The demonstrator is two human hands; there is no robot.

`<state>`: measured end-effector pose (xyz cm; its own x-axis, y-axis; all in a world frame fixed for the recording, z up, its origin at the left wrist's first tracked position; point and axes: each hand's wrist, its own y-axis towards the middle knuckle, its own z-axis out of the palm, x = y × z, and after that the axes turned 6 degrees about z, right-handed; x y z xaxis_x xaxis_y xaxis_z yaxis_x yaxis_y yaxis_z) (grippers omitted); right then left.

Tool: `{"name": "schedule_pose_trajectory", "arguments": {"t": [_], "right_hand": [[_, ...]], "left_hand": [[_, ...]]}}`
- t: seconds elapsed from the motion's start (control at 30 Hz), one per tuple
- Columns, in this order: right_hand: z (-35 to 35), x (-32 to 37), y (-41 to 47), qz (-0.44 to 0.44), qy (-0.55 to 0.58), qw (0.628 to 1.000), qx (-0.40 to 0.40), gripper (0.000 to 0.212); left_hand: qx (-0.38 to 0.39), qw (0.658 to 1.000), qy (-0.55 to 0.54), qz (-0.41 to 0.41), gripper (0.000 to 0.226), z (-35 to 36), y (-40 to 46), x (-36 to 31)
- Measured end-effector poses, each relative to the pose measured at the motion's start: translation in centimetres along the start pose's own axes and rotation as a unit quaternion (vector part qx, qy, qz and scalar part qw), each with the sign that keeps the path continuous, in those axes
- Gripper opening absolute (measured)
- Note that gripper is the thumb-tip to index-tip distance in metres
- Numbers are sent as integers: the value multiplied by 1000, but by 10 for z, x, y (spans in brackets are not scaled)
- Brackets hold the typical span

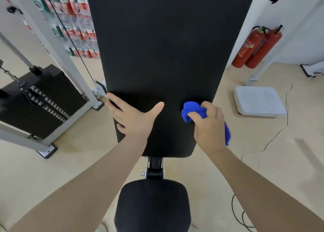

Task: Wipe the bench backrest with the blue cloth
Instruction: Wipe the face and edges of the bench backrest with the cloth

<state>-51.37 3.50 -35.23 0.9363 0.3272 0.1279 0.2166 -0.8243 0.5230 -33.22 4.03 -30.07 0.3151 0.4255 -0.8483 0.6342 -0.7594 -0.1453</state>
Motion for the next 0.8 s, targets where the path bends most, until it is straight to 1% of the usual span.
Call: {"name": "schedule_pose_trajectory", "arguments": {"t": [0.07,0.13,0.17,0.23,0.27,0.3,0.37,0.4,0.47,0.53,0.6,0.67,0.73,0.8], "right_hand": [[-11,5,15,0,15,1000,-17,43],[-22,10,41,-12,36,997,-66,43],[-26,12,55,-16,45,995,-89,43],[-29,17,72,-1,86,990,-109,43],[-26,19,70,3,84,990,-111,45],[-20,19,62,-11,58,992,-112,45],[0,15,27,-70,-2,994,-78,41],[8,14,9,-81,-13,996,-43,38],[14,17,-11,-71,-13,997,29,40],[12,20,-8,-49,-8,997,58,46],[-1,22,7,-38,6,999,27,44],[-14,23,35,-31,32,998,-49,37],[-20,25,59,-50,29,992,-109,35],[-12,27,62,-63,22,989,-131,37]], "left_hand": [[5,1000,20,15,134,-2,-3,6],[10,999,34,25,135,0,-4,9],[11,999,40,24,136,2,-3,9],[5,999,45,12,137,6,-1,6],[2,999,45,7,137,8,0,4],[0,999,46,2,136,9,0,3],[-3,999,52,-1,135,10,-1,4],[-3,998,55,2,135,10,-1,5],[-4,998,60,15,134,9,0,7],[-7,998,65,23,132,7,3,10],[-13,997,65,28,131,5,2,12],[-21,997,64,36,131,5,2,12],[-27,997,66,38,131,5,2,12],[-27,996,69,41,131,6,2,12]]}}
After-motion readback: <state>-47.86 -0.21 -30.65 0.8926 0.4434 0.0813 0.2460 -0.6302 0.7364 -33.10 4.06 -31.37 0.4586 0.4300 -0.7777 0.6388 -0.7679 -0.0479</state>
